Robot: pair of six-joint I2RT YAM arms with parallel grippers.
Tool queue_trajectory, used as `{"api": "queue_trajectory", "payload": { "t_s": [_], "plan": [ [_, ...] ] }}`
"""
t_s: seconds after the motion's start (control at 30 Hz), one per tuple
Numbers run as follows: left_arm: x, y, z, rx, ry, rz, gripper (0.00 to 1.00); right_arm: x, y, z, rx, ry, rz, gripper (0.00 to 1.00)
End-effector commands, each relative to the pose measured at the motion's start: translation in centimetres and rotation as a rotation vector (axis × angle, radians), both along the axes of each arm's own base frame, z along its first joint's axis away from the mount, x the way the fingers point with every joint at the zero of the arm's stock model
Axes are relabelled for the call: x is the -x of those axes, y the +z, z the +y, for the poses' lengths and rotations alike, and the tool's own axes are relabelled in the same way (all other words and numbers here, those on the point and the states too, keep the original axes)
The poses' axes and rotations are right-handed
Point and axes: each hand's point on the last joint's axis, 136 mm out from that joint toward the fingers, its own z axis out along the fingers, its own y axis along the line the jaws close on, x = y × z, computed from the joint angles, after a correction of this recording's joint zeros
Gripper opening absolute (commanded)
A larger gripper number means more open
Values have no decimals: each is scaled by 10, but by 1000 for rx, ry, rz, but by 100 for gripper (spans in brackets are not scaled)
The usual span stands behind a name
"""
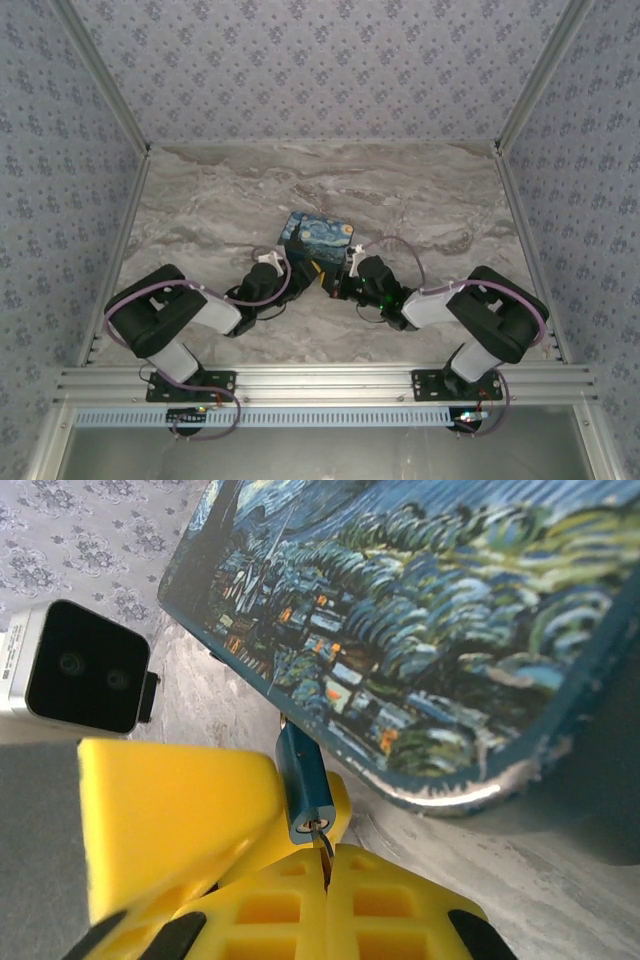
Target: Unlock the padlock with the key
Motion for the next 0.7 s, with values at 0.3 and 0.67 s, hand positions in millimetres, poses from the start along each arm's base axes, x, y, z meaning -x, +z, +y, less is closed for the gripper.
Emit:
{"api": "queue_trajectory", "payload": {
  "t_s": [0.3, 0.67],
  "plan": [
    [-12, 21, -5, 67, 44, -56, 31, -7, 24, 11, -56, -18, -37, 0],
    [-12, 21, -5, 62, 40, -61, 8, -7, 26, 13, -62, -6, -42, 2]
  ]
}}
